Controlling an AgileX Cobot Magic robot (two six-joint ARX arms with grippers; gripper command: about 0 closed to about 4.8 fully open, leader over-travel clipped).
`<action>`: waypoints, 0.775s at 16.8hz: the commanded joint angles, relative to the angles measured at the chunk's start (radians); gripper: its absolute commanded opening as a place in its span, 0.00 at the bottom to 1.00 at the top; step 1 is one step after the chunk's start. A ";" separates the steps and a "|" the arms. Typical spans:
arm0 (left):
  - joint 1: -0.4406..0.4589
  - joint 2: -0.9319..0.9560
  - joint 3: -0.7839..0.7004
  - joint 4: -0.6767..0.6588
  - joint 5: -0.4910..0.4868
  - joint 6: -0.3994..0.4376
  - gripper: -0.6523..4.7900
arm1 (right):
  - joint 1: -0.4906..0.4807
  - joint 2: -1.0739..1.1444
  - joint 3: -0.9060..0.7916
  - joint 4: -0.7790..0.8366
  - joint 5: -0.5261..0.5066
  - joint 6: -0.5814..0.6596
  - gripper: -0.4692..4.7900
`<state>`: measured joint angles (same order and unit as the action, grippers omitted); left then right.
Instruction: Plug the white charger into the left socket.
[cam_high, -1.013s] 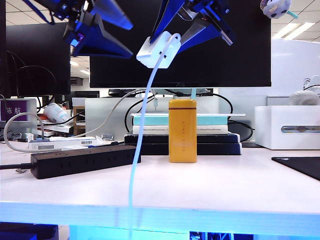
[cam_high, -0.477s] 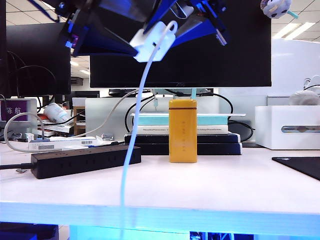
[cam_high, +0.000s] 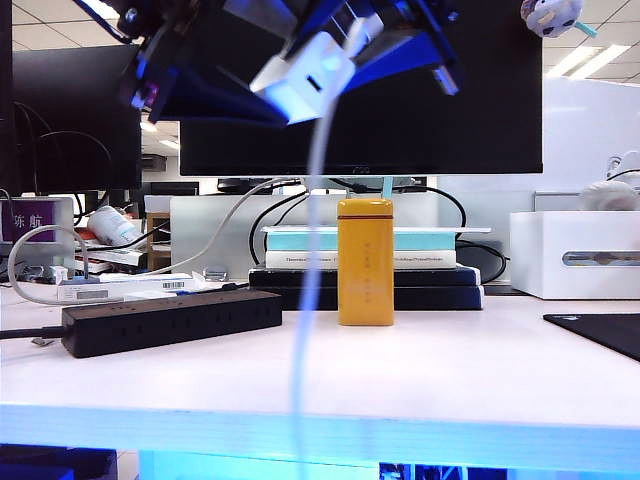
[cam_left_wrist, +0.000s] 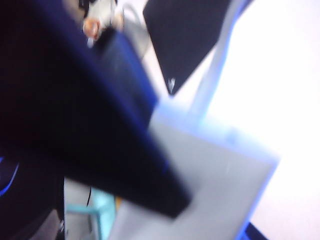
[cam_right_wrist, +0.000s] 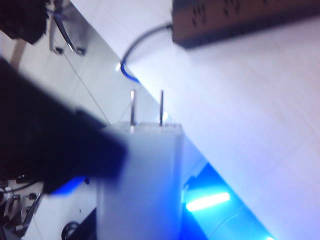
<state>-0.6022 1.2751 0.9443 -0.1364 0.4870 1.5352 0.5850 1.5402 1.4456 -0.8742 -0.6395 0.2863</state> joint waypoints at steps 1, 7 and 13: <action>-0.001 -0.002 0.003 0.001 -0.030 0.039 1.00 | 0.001 -0.006 0.006 -0.006 -0.010 -0.010 0.40; -0.026 -0.003 0.003 -0.034 -0.015 0.047 1.00 | 0.001 -0.006 0.006 0.025 -0.010 -0.010 0.40; -0.026 -0.003 0.003 -0.034 -0.023 0.047 0.83 | 0.001 -0.006 0.006 0.022 -0.010 -0.010 0.40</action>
<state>-0.6273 1.2751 0.9443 -0.1761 0.4602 1.5814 0.5850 1.5402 1.4456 -0.8719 -0.6380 0.2798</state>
